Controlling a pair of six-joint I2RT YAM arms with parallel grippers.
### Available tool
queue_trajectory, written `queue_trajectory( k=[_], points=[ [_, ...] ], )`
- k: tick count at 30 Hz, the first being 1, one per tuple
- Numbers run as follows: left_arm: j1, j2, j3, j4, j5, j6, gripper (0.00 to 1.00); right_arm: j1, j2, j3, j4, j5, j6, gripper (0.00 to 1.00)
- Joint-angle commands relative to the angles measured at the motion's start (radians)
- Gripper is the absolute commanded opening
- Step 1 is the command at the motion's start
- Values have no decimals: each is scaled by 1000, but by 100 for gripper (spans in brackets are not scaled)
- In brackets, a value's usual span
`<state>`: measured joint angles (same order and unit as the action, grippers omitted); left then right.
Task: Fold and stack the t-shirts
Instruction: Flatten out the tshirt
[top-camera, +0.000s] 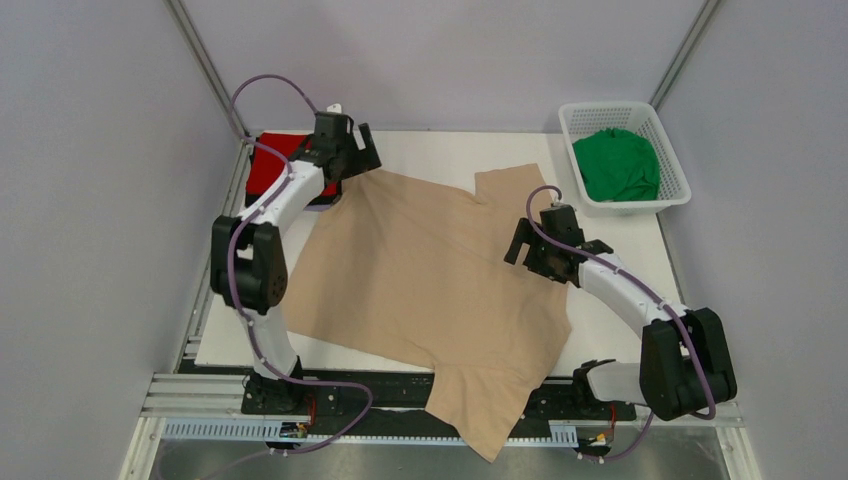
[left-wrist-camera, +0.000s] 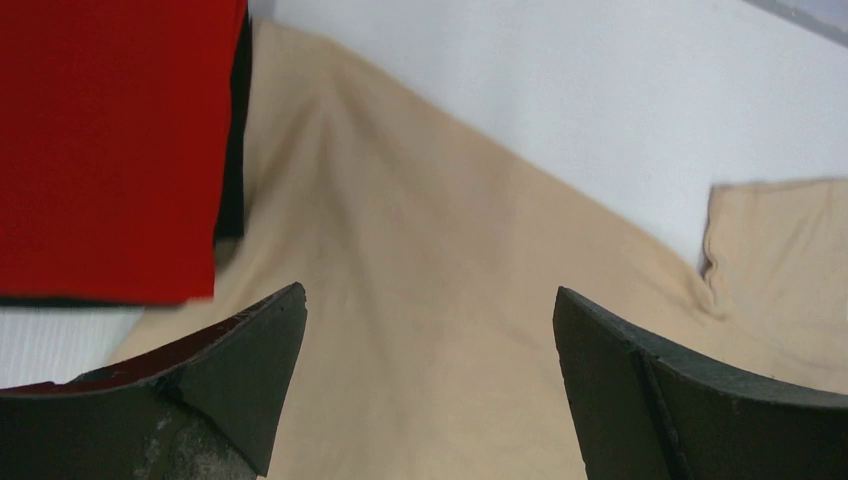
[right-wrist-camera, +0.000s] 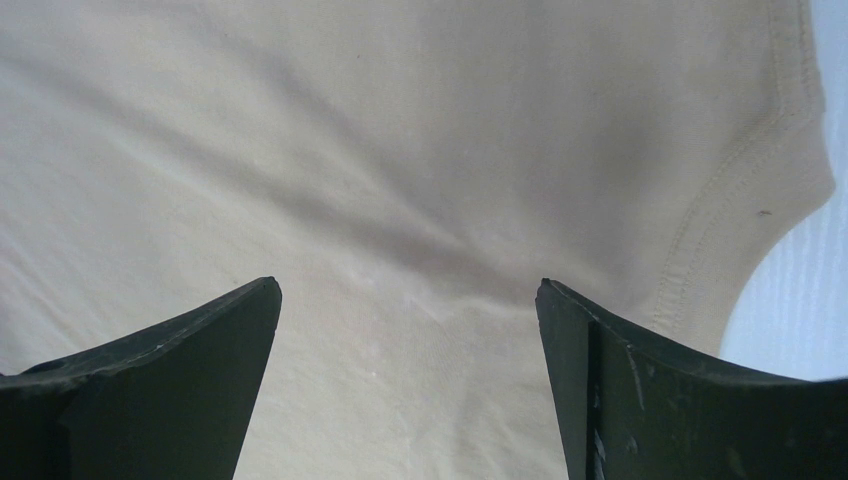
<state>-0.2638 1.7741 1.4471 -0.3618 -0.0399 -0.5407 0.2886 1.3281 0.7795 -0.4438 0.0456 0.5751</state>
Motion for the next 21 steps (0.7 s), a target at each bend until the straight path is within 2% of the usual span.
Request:
queue_trajectory(
  k=[1, 5, 7, 15, 21],
  points=[
    [-48, -128, -222, 4, 86, -14, 100, -14, 90, 87, -57, 45, 37, 100],
    [-51, -153, -359, 56, 115, -50, 100, -40, 202, 136, -61, 55, 42, 100],
    [-52, -134, -380, 65, 115, -57, 100, -55, 259, 169, -62, 72, 37, 100],
    [-44, -3, -371, 72, 62, -116, 100, -127, 531, 362, -87, 104, 6, 100],
    [-12, 90, -315, 65, 43, -173, 100, -163, 714, 578, -126, 104, -26, 100]
  ],
)
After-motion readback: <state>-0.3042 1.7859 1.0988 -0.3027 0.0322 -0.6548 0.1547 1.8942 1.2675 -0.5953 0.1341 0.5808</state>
